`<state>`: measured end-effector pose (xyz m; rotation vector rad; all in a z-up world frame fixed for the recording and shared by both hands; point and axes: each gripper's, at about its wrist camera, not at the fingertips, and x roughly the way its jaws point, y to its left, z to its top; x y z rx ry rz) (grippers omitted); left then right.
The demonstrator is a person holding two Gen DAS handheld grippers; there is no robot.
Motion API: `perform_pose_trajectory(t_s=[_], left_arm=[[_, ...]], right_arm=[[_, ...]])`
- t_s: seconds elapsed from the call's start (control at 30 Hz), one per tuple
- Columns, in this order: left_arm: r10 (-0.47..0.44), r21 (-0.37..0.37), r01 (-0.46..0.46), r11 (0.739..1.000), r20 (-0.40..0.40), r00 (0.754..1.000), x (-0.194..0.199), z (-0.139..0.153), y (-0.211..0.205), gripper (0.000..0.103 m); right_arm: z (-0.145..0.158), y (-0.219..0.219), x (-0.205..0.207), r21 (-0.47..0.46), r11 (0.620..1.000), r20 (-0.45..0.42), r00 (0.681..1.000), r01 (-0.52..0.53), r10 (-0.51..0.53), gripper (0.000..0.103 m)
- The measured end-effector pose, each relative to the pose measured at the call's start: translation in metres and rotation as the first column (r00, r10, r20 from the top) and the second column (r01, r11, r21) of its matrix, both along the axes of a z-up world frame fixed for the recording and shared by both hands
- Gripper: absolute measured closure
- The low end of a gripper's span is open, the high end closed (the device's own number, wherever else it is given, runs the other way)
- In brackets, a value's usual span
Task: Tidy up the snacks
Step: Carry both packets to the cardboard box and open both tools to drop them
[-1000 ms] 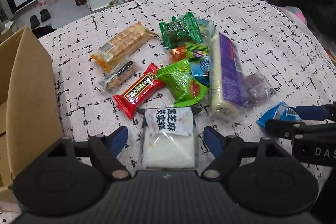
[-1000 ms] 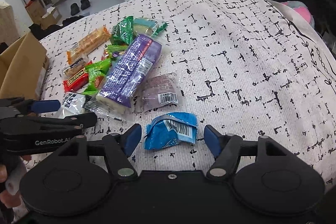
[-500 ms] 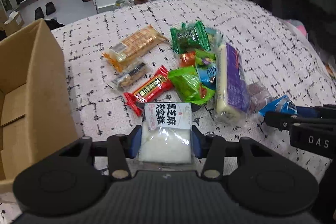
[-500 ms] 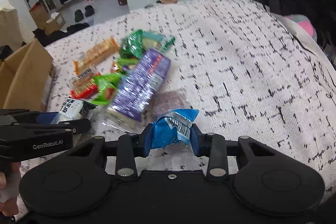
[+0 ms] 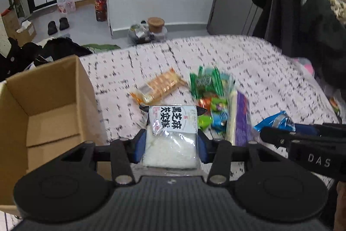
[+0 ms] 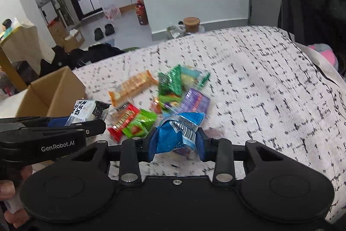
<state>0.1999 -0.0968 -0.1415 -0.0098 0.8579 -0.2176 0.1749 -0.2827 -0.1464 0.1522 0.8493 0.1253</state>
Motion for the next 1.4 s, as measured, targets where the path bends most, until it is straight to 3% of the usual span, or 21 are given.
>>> perform_pose_trajectory(t_s=[0.5,0.77,1.17,1.4], left_arm=[[0.095,-0.045,-0.091,0.995,0.092,0.991,-0.007,0.044,0.047,0.056],[0.139,-0.033,-0.136,0.99,0.122,0.983,-0.011,0.055,0.076,0.056],[0.241,-0.003,-0.242,0.97,0.107,0.965,-0.017,0.049,0.128,0.056],[0.294,-0.004,-0.294,0.956,0.06,0.954,-0.016,0.037,0.154,0.056]], right_arm=[[0.03,0.04,0.008,0.065,0.996,0.073,0.996,-0.055,0.051,0.067],[0.042,0.072,0.012,0.076,0.99,0.113,0.988,-0.117,0.108,0.067],[0.045,0.115,0.018,0.104,0.978,0.14,0.976,-0.183,0.168,0.067],[0.04,0.137,0.021,0.109,0.966,0.132,0.967,-0.234,0.219,0.067]])
